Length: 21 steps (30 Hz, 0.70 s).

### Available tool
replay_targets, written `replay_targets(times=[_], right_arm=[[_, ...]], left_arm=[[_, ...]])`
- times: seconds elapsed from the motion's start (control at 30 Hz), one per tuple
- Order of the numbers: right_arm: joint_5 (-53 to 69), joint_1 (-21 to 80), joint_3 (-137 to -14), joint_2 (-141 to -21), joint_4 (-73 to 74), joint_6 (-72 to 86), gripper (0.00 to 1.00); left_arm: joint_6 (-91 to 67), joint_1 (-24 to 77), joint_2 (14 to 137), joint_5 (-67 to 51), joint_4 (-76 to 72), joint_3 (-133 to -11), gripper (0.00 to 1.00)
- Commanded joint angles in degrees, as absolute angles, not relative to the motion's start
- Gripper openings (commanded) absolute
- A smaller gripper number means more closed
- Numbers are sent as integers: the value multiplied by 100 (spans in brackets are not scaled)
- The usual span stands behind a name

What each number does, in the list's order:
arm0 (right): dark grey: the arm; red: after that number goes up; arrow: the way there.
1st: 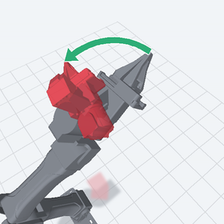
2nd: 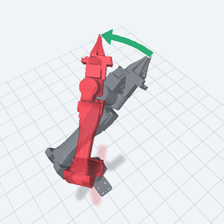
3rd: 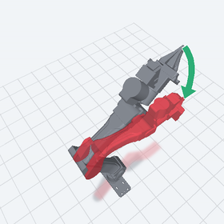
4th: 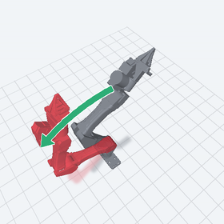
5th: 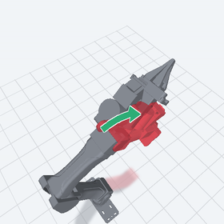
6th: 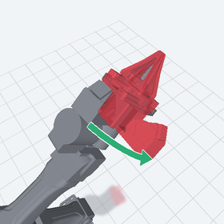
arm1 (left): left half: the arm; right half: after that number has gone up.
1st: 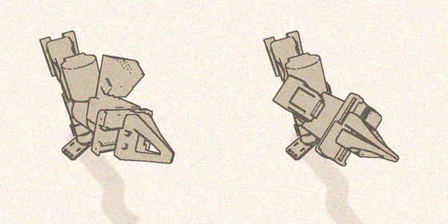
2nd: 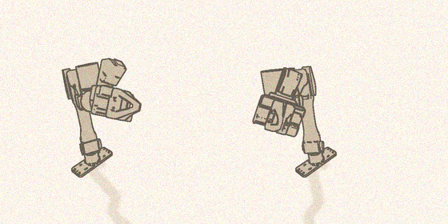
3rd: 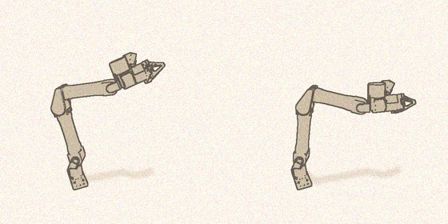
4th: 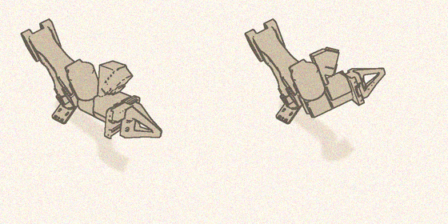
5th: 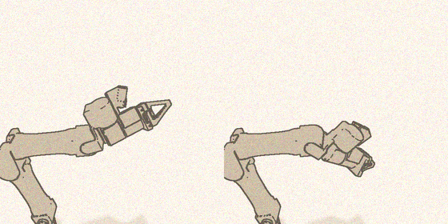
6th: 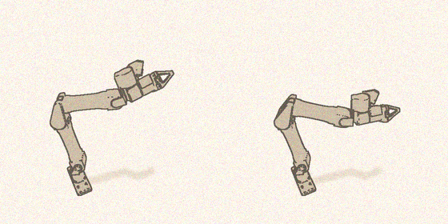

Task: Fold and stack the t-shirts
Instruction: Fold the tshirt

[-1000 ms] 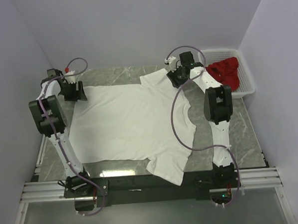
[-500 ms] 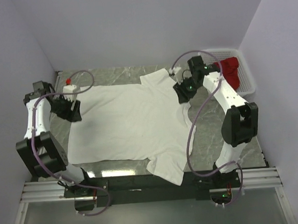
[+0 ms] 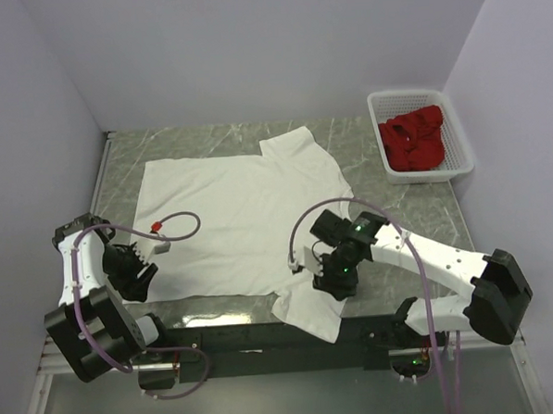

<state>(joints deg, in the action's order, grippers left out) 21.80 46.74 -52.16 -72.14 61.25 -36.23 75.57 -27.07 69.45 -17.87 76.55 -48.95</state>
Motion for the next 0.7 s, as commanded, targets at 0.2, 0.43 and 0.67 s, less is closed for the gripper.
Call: replay_targets(times=[0.2, 0.43, 0.67], right_arm=[[1390, 5975, -4808, -7531, 5370, -3068, 50], [1380, 6249, -5106, -8252, 5563, -2971, 51], [1398, 6267, -5704, -8780, 6231, -2314, 52]], left_arm=[[8103, -2733, 6689, -1653, 7393, -4483, 67], [8104, -2733, 6478, -1520, 7041, -4157, 68], [7893, -2733, 6486, -1758, 6576, -4201, 69]])
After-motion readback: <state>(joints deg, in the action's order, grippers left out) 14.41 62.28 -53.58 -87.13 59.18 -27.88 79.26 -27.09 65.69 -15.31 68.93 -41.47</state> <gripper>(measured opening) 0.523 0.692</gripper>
